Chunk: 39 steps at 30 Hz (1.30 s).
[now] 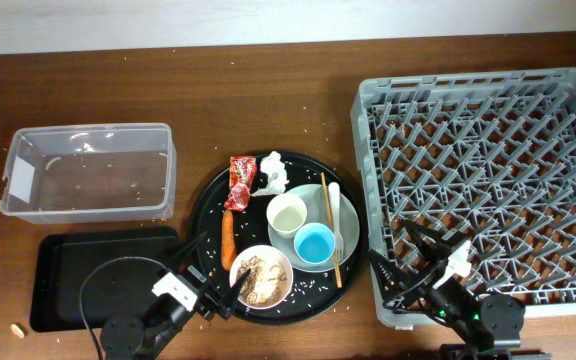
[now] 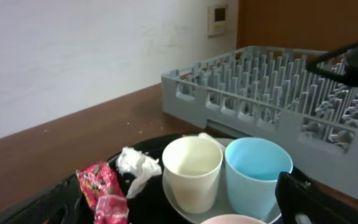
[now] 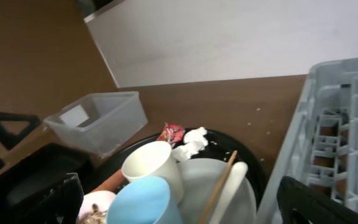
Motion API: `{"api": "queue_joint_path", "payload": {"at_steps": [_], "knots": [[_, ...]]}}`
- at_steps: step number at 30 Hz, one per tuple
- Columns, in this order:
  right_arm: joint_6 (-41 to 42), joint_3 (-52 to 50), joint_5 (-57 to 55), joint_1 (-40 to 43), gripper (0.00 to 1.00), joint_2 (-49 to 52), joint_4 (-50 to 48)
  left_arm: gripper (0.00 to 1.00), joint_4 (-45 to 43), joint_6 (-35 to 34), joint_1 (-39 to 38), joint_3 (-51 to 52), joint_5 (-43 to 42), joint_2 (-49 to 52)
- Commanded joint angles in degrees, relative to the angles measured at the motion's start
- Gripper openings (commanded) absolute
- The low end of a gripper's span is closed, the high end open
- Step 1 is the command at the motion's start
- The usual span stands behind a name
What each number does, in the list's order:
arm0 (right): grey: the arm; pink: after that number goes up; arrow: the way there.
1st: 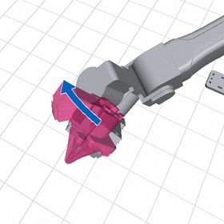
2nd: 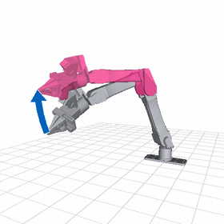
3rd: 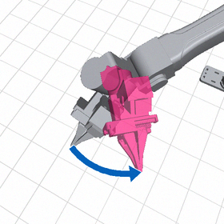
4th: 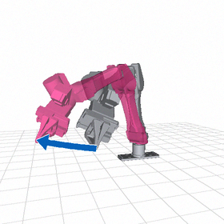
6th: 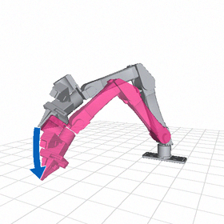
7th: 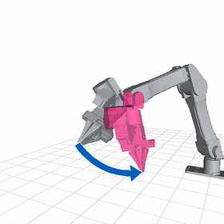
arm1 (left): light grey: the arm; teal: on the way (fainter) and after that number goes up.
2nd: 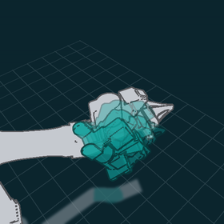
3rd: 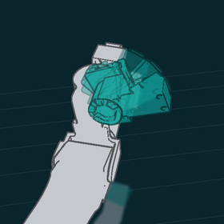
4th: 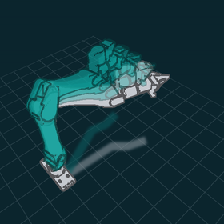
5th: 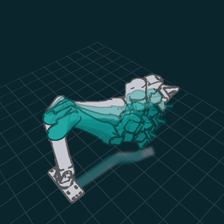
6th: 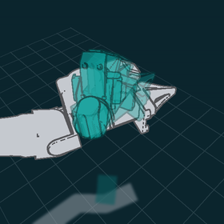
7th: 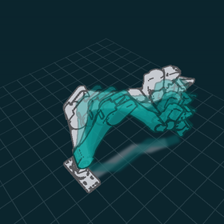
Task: Sort waste into correct bins and load items into the dishwasher rack
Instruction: 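Reach both grippers toward the white cup on the plate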
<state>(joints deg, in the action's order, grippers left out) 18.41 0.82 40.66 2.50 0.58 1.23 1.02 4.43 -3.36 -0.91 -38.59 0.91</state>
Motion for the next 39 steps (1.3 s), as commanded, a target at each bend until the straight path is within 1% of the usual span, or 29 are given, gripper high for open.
{"api": "queue_joint_path", "payload": {"at_steps": [1,2,4,5,6,7,9,13,14,16,17,19,20,22,23,24,25,26,27,28,30,31,33,34,35,36,39], "knots": [[1.5,1.2,2.2,0.2,0.99,-0.2,0.5,0.99,-0.9,-3.1,0.3,-1.8,-1.2,-0.1],[1.6,3.1,2.2,0.2,0.99,-0.2,1.3,0.99,-0.8,-3.9,0.3,-3.0,-0.6,-0.1],[1.6,9.0,1.1,0.2,0.98,-0.2,5.8,0.99,4.6,-3.8,0.3,-8.9,3.2,0.2],[1.6,16.3,-3.0,0.2,0.98,0.2,15.2,0.99,12.0,-3.8,0.3,-14.9,6.0,1.8],[1.6,21.7,-6.5,0.2,0.98,1.2,23.4,0.99,17.7,-3.8,0.3,-19.9,7.0,4.2],[1.5,25.2,-8.6,0.2,0.99,2.4,28.5,0.99,20.8,-3.8,0.3,-22.9,7.0,6.3],[1.3,36.2,-13.2,0.2,0.99,8.0,42.6,0.99,29.7,-3.8,0.3,-32.6,6.8,15.1],[-3.8,51.3,-14.4,0.2,0.99,20.2,56.3,0.99,43.3,-3.8,0.3,-49.7,6.5,33.4],[-5.0,54.3,-14.4,0.2,0.99,23.3,59.0,0.99,45.5,-3.8,0.3,-52.8,6.5,36.5],[-10.0,61.5,-14.4,0.2,0.99,32.7,66.5,0.99,51.3,-3.8,0.1,-62.0,6.5,45.2],[-10.7,62.6,-14.1,0.2,0.99,34.8,67.2,0.99,51.8,-4.1,0.1,-63.9,6.0,47.3],[-10.8,63.1,-10.0,0.2,0.99,41.0,67.8,0.99,51.5,-4.5,0.1,-64.8,0.9,49.7],[-12.7,63.1,-7.8,0.2,0.99,43.5,67.9,0.99,51.2,-4.5,0.0,-64.8,0.5,51.1],[-13.7,63.1,-7.0,0.2,0.99,47.3,68.3,0.99,52.1,-4.4,-2.0,-64.8,3.5,54.1],[-13.7,63.1,-7.1,0.2,0.99,48.7,68.2,0.99,52.5,-4.5,-4.4,-64.8,7.5,56.2],[-13.7,63.1,-7.1,0.2,0.99,50.2,68.5,0.83,52.5,-4.5,-8.3,-64.8,15.0,59.3],[-13.5,63.1,-7.0,0.2,0.99,51.0,68.8,0.77,52.2,-4.7,-11.6,-64.8,20.2,62.3],[-13.5,63.1,-7.0,0.2,0.99,51.4,69.1,0.76,51.6,-5.6,-13.5,-64.8,22.7,64.6],[-13.5,63.1,-7.1,0.2,0.99,51.8,69.5,0.72,50.1,-6.7,-15.7,-64.8,24.4,67.7],[-13.5,63.1,-7.1,0.2,0.99,52.1,69.9,0.63,47.5,-8.8,-18.7,-64.8,27.0,73.2],[-13.5,63.1,-7.1,0.2,0.99,52.2,70.5,0.63,44.0,-11.1,-21.3,-64.8,28.1,80.2],[-13.5,63.1,-7.1,0.2,0.99,52.2,71.0,0.61,41.8,-11.7,-22.7,-64.8,28.2,85.0],[-13.5,63.1,-7.3,0.2,0.99,52.2,72.1,0.59,38.8,-11.8,-24.2,-64.8,28.3,91.0],[-13.5,63.1,-7.6,0.2,0.99,52.2,72.3,0.54,38.0,-12.9,-24.5,-64.8,29.8,93.3],[-13.5,63.1,-8.1,0.2,0.99,52.2,72.7,0.53,37.2,-13.6,-24.6,-64.8,30.8,94.9],[-13.5,63.1,-8.2,0.2,0.99,52.2,72.7,0.49,36.0,-13.7,-24.6,-64.8,30.9,96.7],[-13.5,63.1,-8.3,0.2,0.99,52.6,72.5,0.33,35.4,-13.8,-24.6,-64.8,31.0,98.5]]}}
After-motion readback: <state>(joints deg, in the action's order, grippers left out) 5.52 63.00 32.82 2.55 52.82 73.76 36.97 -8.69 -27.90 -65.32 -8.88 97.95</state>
